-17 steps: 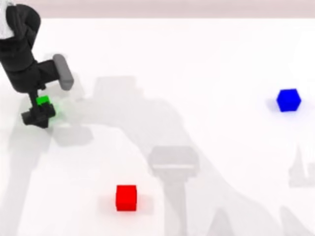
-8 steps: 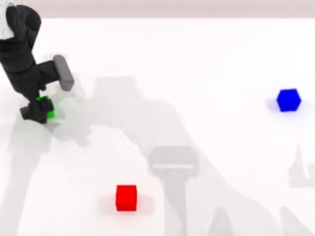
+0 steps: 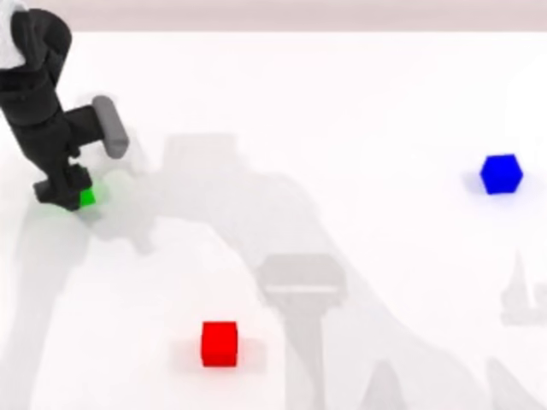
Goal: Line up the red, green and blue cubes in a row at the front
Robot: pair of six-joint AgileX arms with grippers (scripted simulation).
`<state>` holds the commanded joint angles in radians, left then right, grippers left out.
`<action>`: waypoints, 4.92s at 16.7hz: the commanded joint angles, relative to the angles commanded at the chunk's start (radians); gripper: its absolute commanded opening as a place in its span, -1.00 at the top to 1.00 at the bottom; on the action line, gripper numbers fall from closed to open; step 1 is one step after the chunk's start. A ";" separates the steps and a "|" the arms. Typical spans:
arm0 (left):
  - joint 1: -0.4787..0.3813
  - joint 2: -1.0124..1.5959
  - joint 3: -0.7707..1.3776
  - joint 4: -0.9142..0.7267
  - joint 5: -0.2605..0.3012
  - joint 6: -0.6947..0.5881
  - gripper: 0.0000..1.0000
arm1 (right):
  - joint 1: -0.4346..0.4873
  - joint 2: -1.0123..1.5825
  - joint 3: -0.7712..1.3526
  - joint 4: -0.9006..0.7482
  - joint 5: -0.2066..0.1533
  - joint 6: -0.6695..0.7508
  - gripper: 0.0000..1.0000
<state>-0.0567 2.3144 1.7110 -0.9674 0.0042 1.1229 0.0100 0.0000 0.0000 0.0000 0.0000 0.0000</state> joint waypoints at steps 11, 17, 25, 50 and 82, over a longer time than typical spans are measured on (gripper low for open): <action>0.016 -0.069 0.139 -0.217 0.005 -0.008 1.00 | 0.000 0.000 0.000 0.000 0.000 0.000 -1.00; 0.014 -0.084 0.169 -0.252 0.004 -0.009 1.00 | 0.000 0.000 0.000 0.000 0.000 0.000 -1.00; -0.262 -0.179 0.053 -0.230 0.003 -0.144 1.00 | 0.000 0.000 0.000 0.000 0.000 0.000 -1.00; -0.838 -0.294 -0.359 0.072 0.003 -0.434 1.00 | 0.000 0.000 0.000 0.000 0.000 0.000 -1.00; -0.823 -0.349 -0.231 -0.121 0.003 -0.434 -1.00 | 0.000 0.000 0.000 0.000 0.000 0.000 -1.00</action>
<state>-0.8801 1.9658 1.4803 -1.0886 0.0071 0.6885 0.0100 0.0000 0.0000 0.0000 0.0000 0.0000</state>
